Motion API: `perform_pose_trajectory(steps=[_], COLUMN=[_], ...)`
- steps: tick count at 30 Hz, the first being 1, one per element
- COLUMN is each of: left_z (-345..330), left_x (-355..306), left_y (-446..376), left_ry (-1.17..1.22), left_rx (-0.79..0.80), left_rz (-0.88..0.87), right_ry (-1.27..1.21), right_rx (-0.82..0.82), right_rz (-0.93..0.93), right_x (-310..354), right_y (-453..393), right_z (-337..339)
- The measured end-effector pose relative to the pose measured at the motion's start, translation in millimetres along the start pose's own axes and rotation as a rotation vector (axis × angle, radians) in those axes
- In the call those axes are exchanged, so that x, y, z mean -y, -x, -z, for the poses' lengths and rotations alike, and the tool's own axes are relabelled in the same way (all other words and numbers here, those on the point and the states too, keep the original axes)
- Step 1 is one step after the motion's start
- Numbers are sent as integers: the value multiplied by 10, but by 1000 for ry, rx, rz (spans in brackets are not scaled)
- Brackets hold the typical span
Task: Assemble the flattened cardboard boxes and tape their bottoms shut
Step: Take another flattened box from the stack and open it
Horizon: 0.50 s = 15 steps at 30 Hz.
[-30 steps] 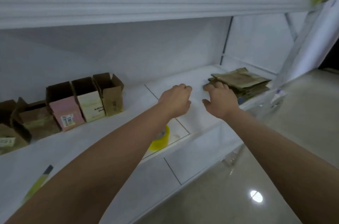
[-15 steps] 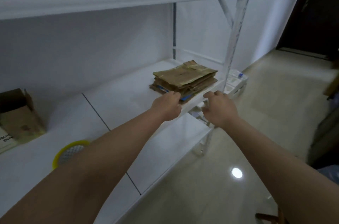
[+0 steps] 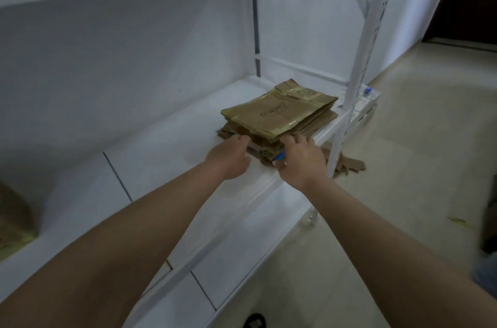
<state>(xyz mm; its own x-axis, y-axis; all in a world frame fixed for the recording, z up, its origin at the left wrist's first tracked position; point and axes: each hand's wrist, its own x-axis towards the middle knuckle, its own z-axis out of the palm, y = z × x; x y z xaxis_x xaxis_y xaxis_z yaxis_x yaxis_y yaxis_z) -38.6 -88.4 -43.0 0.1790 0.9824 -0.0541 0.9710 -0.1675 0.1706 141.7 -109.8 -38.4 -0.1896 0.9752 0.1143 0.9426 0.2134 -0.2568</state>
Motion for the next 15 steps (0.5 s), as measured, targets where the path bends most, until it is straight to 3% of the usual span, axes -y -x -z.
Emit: perform_pose_trajectory(steps=[9,15], left_z=[-32,13], left_x=[430,427], left_y=[-484,-758], left_ry=[47,248], left_rx=[-36,-54], left_rz=[8,115], right_ry=[30,-47], right_rx=[-26,-33], right_rz=[-32,-32], right_x=[160,28], right_y=[-718,-795], right_z=[-393,-404])
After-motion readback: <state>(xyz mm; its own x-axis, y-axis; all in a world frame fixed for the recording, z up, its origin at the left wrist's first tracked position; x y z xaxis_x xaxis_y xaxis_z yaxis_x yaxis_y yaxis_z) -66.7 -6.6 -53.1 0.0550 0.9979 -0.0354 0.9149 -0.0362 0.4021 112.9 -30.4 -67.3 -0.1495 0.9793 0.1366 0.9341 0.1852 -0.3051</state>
